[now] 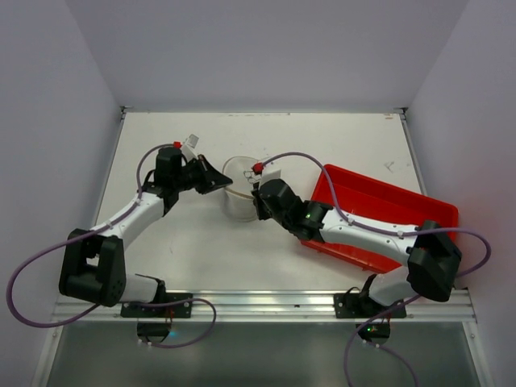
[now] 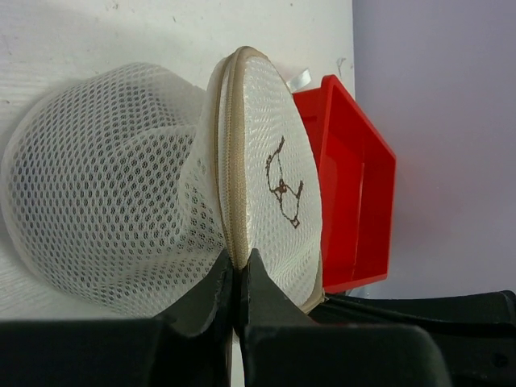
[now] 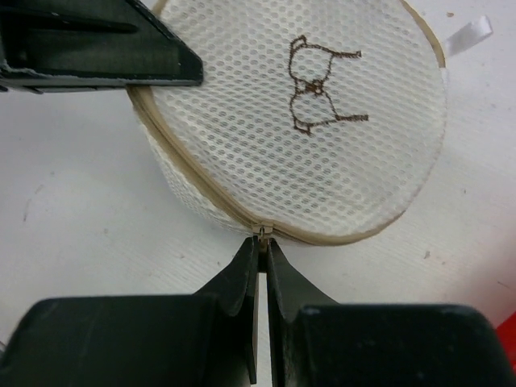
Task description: Unzip the laundry bag and remove the bra
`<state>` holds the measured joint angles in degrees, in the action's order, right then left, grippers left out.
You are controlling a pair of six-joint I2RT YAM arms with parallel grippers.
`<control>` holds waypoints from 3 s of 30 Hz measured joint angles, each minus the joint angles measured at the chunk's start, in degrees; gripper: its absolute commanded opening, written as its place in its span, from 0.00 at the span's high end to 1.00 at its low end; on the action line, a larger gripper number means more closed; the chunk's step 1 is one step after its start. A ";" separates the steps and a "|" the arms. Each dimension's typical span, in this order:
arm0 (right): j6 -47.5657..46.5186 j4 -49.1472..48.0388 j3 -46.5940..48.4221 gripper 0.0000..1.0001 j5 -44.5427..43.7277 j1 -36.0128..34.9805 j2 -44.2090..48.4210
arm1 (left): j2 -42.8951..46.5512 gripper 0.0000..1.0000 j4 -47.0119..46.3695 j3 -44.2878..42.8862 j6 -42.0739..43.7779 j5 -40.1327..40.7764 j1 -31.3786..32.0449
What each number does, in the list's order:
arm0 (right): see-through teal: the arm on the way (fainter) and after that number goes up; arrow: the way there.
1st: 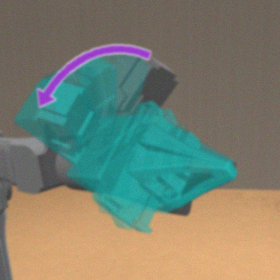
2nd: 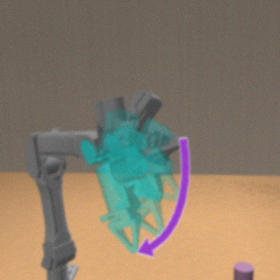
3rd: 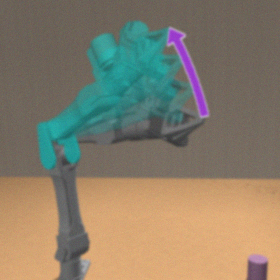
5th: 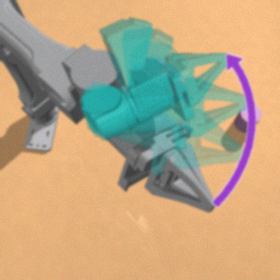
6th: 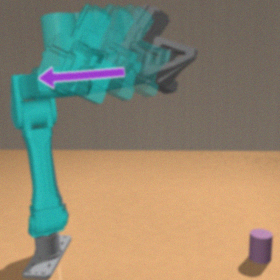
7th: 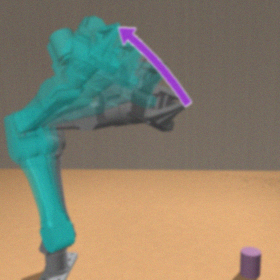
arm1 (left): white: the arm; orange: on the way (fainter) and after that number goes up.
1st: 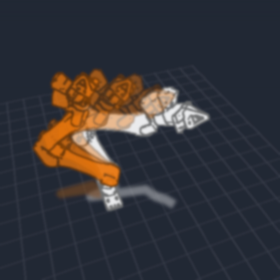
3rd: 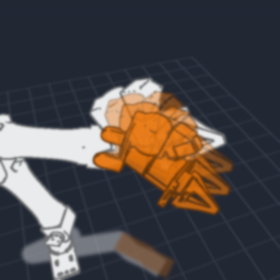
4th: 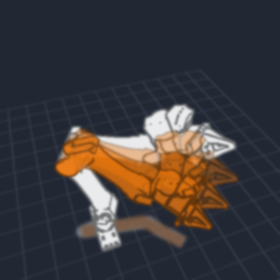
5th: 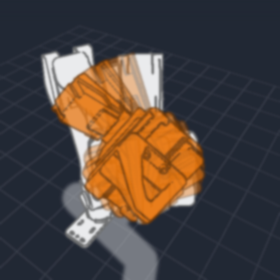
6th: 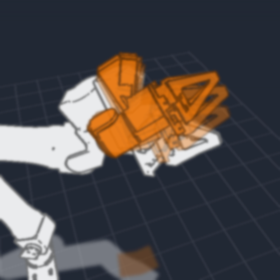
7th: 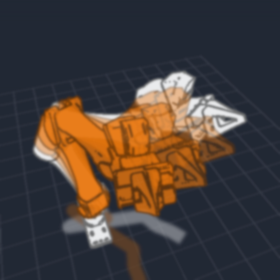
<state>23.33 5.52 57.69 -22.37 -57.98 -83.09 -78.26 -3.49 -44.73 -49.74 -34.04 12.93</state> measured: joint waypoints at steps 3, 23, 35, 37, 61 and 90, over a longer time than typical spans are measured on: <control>-0.94 0.31 -1.33 1.00 0.02 0.61 0.96 | -0.28 1.00 0.63 -0.39 1.64 -0.02 -0.42; 2.29 0.04 6.88 1.00 1.95 -0.83 -7.69 | 10.60 0.16 12.52 -2.49 2.86 5.84 -1.29; 6.08 -1.92 9.92 1.00 -1.11 -3.67 -10.78 | 13.62 0.19 13.40 3.41 0.59 6.29 -1.29; 6.14 -1.92 10.75 1.00 -1.40 -4.24 -11.32 | 13.42 0.22 13.07 3.41 0.09 6.27 -1.29; 6.25 -3.91 11.08 1.00 -4.83 -5.05 -11.50 | 13.51 0.25 11.80 3.56 -5.25 7.45 -1.29; 0.31 -4.52 -2.97 1.00 -1.09 -5.20 -2.23 | 8.74 1.00 -1.64 8.63 -4.22 2.03 -0.98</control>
<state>23.64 0.99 54.72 -23.46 -63.18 -85.32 -69.52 -5.13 -36.10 -53.95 -32.01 11.94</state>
